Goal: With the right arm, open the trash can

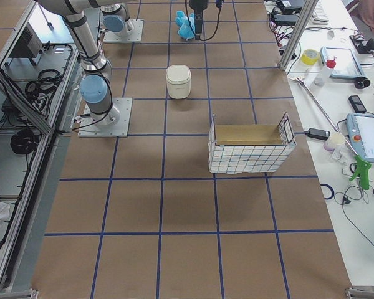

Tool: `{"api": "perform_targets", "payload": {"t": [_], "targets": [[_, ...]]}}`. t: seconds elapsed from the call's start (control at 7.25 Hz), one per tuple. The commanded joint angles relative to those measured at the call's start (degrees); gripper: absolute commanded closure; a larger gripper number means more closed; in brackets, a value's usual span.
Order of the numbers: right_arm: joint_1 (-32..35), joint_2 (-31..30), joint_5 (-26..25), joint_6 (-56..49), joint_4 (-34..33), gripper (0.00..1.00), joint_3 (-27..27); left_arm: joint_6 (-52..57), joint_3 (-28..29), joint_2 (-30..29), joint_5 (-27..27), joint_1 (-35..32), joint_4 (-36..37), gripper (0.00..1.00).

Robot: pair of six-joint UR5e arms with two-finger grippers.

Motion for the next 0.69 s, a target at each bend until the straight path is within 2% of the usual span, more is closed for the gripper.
{"api": "perform_targets", "payload": {"t": [0.0,0.55], "targets": [[0.0,0.0,-0.1,0.1,-0.3,0.00,0.0,-0.1,0.0,0.0,0.0,0.0,0.0,0.00],[0.2,0.0,-0.6,0.3,-0.4,0.01,0.5,0.0,0.0,0.0,0.0,0.0,0.0,0.00]]}}
